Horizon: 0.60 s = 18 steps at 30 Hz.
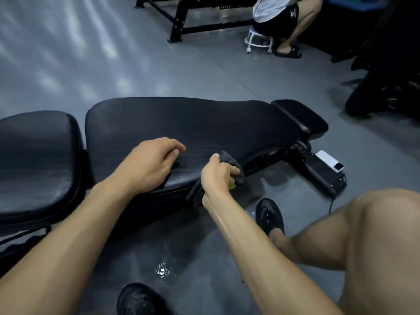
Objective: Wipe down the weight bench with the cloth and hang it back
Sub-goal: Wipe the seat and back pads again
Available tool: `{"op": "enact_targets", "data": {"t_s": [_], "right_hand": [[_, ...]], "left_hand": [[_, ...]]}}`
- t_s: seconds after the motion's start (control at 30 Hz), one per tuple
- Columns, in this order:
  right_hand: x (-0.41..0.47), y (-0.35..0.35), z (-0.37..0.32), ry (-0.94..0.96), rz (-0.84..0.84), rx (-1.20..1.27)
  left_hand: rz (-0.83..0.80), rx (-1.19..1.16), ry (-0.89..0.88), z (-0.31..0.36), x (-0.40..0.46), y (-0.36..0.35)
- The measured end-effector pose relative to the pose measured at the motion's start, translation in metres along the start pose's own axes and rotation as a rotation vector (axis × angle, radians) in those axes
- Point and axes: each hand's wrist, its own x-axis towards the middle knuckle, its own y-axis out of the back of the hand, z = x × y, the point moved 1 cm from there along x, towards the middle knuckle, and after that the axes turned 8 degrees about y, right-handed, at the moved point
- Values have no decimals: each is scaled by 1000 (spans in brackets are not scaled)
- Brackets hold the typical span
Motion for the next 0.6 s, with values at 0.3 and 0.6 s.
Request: {"op": "enact_targets", "data": {"t_s": [0.3,0.6], "right_hand": [[120,59,-36,70,209,-23],[124,42,21,226,113,178]], "left_hand": [[-70,-3,-69,13,21,-17],[-98,112,-112,43,83,-66]]}}
